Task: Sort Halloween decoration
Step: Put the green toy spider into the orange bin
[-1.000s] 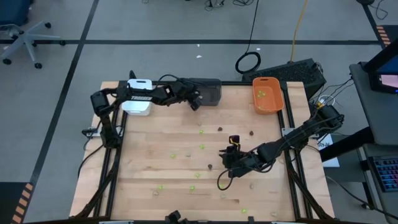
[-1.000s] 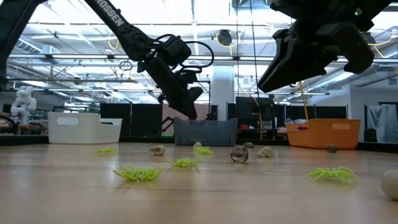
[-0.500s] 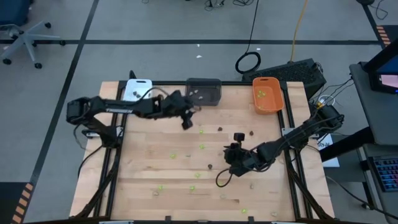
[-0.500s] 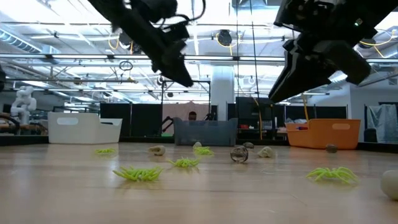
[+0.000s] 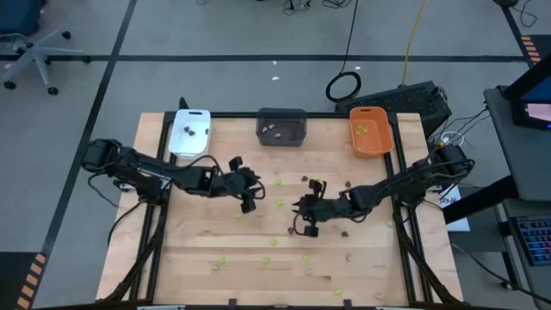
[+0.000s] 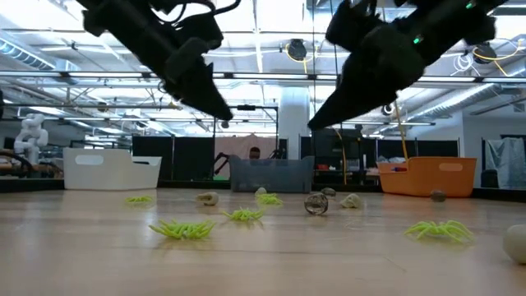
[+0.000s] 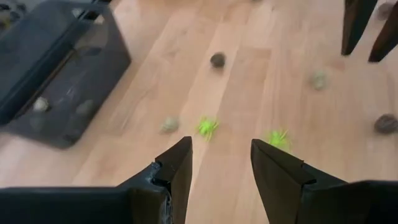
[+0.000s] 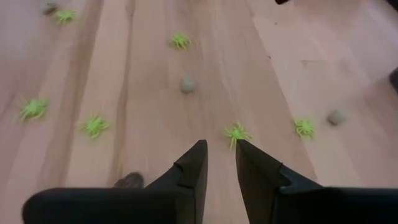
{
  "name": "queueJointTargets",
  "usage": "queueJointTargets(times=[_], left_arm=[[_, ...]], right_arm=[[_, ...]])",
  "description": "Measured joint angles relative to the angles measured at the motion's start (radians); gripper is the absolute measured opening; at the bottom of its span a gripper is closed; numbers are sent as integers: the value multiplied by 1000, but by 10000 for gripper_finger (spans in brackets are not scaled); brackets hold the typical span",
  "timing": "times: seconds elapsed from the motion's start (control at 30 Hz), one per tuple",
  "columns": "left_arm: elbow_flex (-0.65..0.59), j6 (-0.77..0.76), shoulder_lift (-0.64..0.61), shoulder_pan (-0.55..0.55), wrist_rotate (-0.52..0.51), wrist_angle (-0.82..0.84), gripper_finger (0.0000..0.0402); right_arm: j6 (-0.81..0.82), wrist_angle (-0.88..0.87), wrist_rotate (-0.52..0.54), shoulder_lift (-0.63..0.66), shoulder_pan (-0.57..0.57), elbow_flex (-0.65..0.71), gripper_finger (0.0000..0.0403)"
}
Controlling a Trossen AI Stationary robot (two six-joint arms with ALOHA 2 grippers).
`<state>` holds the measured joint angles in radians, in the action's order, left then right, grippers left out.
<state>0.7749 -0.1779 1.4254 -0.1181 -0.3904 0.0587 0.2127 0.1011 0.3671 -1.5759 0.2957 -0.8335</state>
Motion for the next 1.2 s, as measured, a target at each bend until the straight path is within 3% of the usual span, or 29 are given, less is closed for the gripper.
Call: queueJointTargets(times=[0.23, 0.47, 0.87, 1.03, 1.2], left_arm=[[-46, -26, 0, -85, -95, -79, 161], [-85, -26, 0, -122, -143, -106, 161], [-134, 4, 0, -125, -149, -194, 161], [-134, 10, 0, -125, -149, -211, 161], [-134, 10, 0, -125, -148, -210, 161]], right_arm=[[-16, 116, -111, -131, -75, -27, 104], [-27, 156, -108, -230, -105, -41, 141], [-5, 276, -109, -343, -138, -41, 144], [28, 267, -111, -343, -151, -41, 128], [37, 263, -110, -343, -170, -41, 71]])
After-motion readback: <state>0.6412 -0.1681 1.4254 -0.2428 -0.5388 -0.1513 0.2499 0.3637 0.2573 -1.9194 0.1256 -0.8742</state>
